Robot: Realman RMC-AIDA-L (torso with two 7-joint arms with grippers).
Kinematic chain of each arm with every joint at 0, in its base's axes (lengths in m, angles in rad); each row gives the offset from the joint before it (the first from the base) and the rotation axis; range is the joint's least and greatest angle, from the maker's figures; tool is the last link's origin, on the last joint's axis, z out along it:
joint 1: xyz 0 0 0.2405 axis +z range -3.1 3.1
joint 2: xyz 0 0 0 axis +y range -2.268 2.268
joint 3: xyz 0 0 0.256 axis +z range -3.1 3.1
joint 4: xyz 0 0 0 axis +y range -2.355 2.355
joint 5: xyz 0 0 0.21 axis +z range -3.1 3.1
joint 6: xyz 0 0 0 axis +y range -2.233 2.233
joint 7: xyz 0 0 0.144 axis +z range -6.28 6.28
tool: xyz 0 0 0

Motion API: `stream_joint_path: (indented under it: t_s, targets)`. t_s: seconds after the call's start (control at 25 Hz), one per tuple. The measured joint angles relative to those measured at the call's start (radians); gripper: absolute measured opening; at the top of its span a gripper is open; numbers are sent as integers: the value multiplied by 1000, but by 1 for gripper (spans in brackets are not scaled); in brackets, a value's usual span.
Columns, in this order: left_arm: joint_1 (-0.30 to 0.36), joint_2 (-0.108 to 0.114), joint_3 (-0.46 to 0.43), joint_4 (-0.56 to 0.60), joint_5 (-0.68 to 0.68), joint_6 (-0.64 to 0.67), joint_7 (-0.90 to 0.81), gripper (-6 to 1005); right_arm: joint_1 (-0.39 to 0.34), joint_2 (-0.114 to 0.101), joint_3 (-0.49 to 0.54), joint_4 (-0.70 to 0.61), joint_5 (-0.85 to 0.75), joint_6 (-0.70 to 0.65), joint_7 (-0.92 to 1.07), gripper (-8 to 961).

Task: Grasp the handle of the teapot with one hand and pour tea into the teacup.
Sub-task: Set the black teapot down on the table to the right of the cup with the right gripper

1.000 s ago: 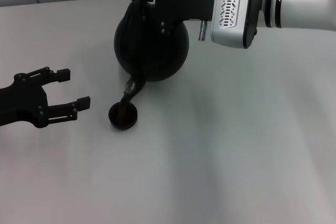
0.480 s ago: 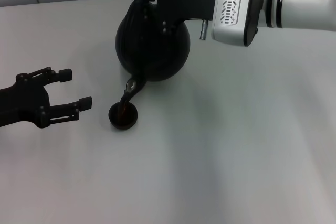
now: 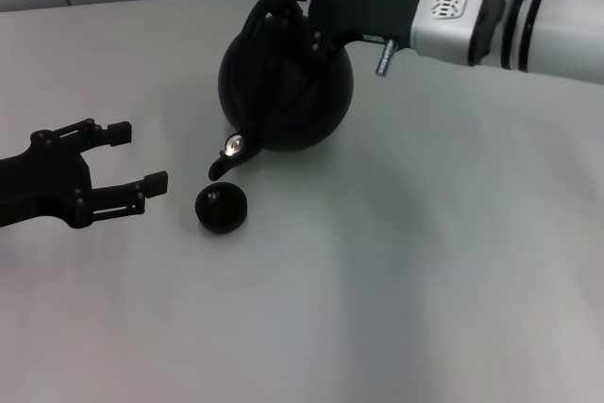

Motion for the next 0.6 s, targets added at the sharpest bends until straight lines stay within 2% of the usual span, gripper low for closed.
stream_joint_path:
  t_s: [0.32,0.6]
  targets:
    - [-3,-2,0,0,-2,0,-1,863,-62,0,13,10,163,2,10,88]
    - [-3,-5,0,0,-2,0,2,863,-113,-1,127,40,211,-1,93,89]
